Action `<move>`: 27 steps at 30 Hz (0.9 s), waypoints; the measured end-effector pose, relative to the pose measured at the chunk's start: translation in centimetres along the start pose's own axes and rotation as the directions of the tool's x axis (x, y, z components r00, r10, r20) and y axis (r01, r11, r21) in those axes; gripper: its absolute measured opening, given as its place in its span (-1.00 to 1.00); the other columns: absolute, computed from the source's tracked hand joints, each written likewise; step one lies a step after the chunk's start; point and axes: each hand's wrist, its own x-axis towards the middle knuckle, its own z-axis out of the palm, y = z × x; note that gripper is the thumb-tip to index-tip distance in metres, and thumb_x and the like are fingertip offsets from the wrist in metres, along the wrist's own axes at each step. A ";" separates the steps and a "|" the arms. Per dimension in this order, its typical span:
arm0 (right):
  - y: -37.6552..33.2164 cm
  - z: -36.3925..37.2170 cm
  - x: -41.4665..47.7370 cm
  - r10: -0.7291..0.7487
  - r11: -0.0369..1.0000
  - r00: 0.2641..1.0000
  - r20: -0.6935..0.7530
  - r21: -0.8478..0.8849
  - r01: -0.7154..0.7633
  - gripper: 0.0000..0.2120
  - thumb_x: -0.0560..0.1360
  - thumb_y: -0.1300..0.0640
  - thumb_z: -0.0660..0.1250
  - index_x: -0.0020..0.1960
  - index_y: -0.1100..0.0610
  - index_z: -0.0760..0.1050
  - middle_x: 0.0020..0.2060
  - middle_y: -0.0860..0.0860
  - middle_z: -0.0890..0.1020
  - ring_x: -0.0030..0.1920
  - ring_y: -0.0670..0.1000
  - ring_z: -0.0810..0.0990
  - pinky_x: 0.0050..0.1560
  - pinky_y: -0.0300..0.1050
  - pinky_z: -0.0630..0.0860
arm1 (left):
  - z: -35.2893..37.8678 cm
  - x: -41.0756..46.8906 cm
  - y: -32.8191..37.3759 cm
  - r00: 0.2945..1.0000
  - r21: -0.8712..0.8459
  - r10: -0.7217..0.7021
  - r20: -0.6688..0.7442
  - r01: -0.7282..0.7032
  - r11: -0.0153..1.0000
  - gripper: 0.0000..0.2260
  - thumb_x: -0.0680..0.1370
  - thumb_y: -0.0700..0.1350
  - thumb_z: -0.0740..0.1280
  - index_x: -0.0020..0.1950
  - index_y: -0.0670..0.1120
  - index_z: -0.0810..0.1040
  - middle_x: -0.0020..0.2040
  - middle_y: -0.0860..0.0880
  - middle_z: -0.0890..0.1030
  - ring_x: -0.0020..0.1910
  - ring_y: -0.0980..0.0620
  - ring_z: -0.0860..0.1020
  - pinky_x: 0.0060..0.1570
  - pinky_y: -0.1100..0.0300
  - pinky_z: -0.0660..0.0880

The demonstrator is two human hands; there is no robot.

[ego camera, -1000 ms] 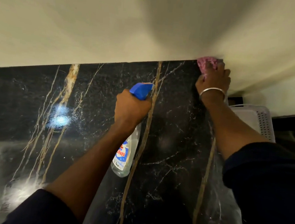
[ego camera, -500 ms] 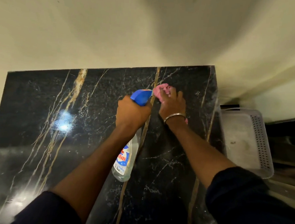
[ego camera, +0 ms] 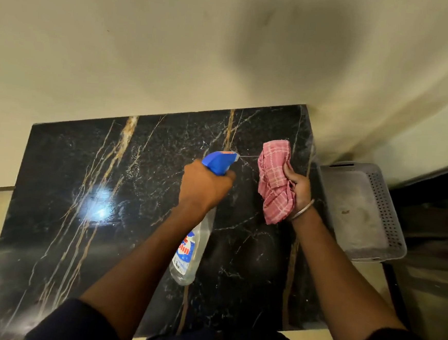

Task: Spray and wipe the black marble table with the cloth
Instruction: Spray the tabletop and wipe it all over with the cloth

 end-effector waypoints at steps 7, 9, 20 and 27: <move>0.7 -1.2 -1.2 -0.014 1.000 1.000 0.003 0.009 0.014 -0.51 0.46 0.11 0.26 0.36 0.23 0.41 0.02 0.14 0.67 0.02 0.11 0.66 0.09 0.02 0.60 | 1.4 -1.8 0.6 0.998 -0.016 0.058 0.040 -0.058 0.998 -0.82 0.41 -0.07 0.42 -0.15 -0.16 0.51 -0.38 -0.05 0.50 -0.45 0.06 0.47 -0.38 0.15 0.47; 0.6 -1.6 -1.0 0.006 1.000 1.000 0.000 0.008 -0.006 -0.52 0.47 0.10 0.26 0.36 0.23 0.41 0.03 0.14 0.67 0.03 0.11 0.66 0.09 0.02 0.59 | 1.7 -1.6 0.6 0.997 -0.015 0.035 0.065 -0.034 0.999 -0.79 0.39 -0.04 0.43 -0.11 -0.15 0.52 -0.35 -0.06 0.53 -0.42 0.06 0.49 -0.37 0.15 0.50; -2.6 -3.3 3.6 -0.658 0.257 0.752 -0.040 -0.951 0.175 -0.64 0.51 0.15 0.32 0.30 0.07 0.53 0.12 0.03 0.60 0.06 0.00 0.58 0.17 -0.13 0.50 | 2.8 0.8 1.2 0.992 -0.012 0.080 0.097 -0.079 0.997 -0.83 0.50 -0.04 0.41 -0.05 -0.12 0.53 -0.28 -0.10 0.57 -0.37 0.08 0.51 -0.30 0.17 0.52; -3.4 -4.6 8.9 -0.617 -0.461 0.749 0.241 -0.882 -0.096 -0.45 0.39 0.08 0.20 0.39 0.05 0.42 0.26 0.22 0.43 0.19 0.27 0.40 0.16 0.11 0.42 | 3.6 4.2 1.0 0.995 -0.007 0.051 0.086 -0.051 0.999 -0.81 0.49 -0.04 0.41 -0.08 -0.16 0.56 -0.31 -0.15 0.57 -0.42 0.08 0.48 -0.34 0.14 0.52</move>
